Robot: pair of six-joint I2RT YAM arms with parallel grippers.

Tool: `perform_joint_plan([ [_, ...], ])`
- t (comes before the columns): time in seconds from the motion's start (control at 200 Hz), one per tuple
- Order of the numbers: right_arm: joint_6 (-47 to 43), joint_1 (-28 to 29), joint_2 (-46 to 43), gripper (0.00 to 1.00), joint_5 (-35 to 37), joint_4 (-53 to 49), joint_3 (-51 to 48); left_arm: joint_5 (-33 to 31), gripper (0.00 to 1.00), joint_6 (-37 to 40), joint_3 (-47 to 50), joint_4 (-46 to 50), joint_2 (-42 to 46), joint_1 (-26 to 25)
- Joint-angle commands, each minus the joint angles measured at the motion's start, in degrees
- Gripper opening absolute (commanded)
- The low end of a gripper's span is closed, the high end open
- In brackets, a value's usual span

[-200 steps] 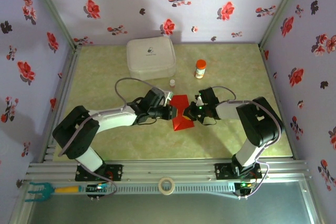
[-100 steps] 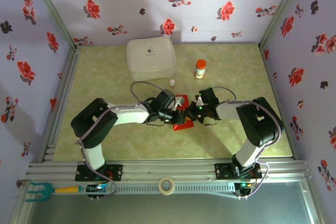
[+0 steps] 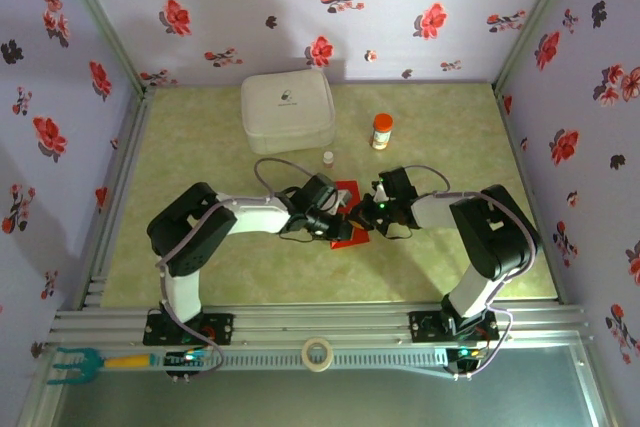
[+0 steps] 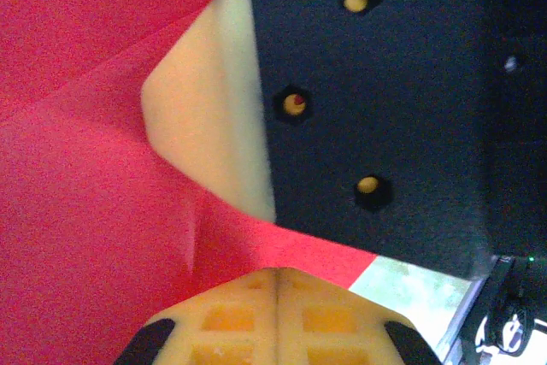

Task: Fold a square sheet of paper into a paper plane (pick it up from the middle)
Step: Fold the triangle a second time at the center of the table.

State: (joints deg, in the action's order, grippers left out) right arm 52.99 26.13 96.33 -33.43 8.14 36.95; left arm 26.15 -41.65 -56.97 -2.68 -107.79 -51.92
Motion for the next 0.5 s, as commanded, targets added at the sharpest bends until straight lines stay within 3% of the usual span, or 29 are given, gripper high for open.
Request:
perform_joint_plan([
  [0.0, 0.4, -0.5, 1.7, 0.00, 4.1, -5.1, -2.0, -1.2, 0.00, 1.2, 0.1, 2.1, -0.5, 0.5],
  [0.495, 0.0, -1.3, 2.1, 0.00, 3.9, -5.2, -2.1, -1.3, 0.01, 1.3, 4.0, 1.3, 1.1, 1.0],
])
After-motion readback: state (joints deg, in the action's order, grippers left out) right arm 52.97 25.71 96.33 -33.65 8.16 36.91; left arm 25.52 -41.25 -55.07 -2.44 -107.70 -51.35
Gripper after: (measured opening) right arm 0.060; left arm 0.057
